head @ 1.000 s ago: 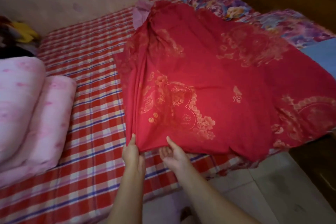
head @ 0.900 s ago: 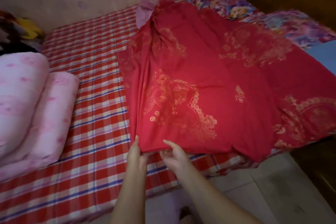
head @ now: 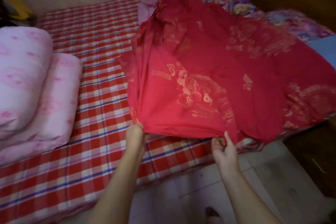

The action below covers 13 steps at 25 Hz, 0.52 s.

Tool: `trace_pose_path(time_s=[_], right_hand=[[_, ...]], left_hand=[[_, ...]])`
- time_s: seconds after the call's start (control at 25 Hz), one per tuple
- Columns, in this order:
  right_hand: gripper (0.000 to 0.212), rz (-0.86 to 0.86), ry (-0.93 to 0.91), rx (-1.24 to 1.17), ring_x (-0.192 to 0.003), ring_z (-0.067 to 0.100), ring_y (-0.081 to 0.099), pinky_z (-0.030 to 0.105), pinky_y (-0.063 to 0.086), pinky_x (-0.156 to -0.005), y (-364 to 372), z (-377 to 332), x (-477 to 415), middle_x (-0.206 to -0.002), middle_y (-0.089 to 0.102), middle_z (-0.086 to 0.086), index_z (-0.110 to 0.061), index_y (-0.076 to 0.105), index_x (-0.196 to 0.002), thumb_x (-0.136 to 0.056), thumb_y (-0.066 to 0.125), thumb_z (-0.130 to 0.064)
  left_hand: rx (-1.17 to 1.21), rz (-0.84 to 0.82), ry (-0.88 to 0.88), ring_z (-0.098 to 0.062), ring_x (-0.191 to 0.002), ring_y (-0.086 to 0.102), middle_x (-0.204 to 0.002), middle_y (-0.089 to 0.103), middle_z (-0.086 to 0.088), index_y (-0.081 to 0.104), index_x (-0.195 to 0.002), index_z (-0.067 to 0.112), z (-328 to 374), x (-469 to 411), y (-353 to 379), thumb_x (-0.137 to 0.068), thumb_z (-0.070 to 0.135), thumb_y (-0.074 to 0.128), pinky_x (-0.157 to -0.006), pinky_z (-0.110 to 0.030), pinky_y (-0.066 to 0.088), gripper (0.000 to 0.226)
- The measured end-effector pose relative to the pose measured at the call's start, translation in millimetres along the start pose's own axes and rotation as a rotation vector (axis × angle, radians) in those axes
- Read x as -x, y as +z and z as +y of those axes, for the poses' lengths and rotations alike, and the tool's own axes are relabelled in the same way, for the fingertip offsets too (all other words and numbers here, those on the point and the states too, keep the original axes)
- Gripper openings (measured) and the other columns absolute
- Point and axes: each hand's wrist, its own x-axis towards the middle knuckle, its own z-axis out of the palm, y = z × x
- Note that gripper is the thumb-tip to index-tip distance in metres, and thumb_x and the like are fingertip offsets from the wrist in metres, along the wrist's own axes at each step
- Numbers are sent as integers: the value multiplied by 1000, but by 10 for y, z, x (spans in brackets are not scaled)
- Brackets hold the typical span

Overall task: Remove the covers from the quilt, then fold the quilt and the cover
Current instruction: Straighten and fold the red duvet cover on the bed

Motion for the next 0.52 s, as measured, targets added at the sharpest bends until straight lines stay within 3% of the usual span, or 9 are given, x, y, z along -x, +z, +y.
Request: trace_pose_path(time_s=[0.08,0.16,0.24,0.32,0.44,0.52], right_hand=[[65,-20,157,80,-70,21,72,39,60,-65,-146,534,148,-81,73,9,-10,66,-90,-35,94,-30],[42,-18,313,190,-82,27,71,48,56,-71,-54,1084,379,-94,72,16,-4,69,-99,-70,74,-33],[12,77,314,262,-61,24,71,40,58,-55,36,1469,517,-73,72,16,-2,65,-91,-85,54,-2],[33,166,228,342,-46,22,64,32,53,-42,67,1702,572,-54,64,12,-2,55,-80,-73,32,20],[37,95,168,460,-52,24,59,25,50,-38,262,1779,846,-65,59,14,1,57,-78,-76,27,24],[37,0,174,492,-46,19,61,23,49,-38,419,1676,939,-65,62,13,4,61,-81,-79,30,25]], left_hand=[[132,-73,-172,-9,-40,57,-55,64,-2,58,-77,5,-391,288,-286,-80,-11,33,-40,-22,51,29],[151,-145,-270,-18,-49,65,-61,69,-7,58,-87,-3,-527,320,-609,-79,-14,28,-47,-31,57,33],[92,-162,-244,-20,-51,66,-58,68,-7,57,-80,-4,-462,264,-837,-78,-15,27,-50,-31,57,33],[-48,-117,-198,-19,-49,60,-53,62,-5,54,-68,2,-404,200,-927,-76,-14,31,-52,-28,55,29],[-133,-214,-229,-9,-33,44,-45,47,0,49,-62,13,-340,87,-768,-85,1,44,-41,-17,41,26],[-22,-213,-227,-8,-30,48,-41,53,1,54,-66,13,-201,-37,-560,-92,14,49,-40,-18,44,27]])
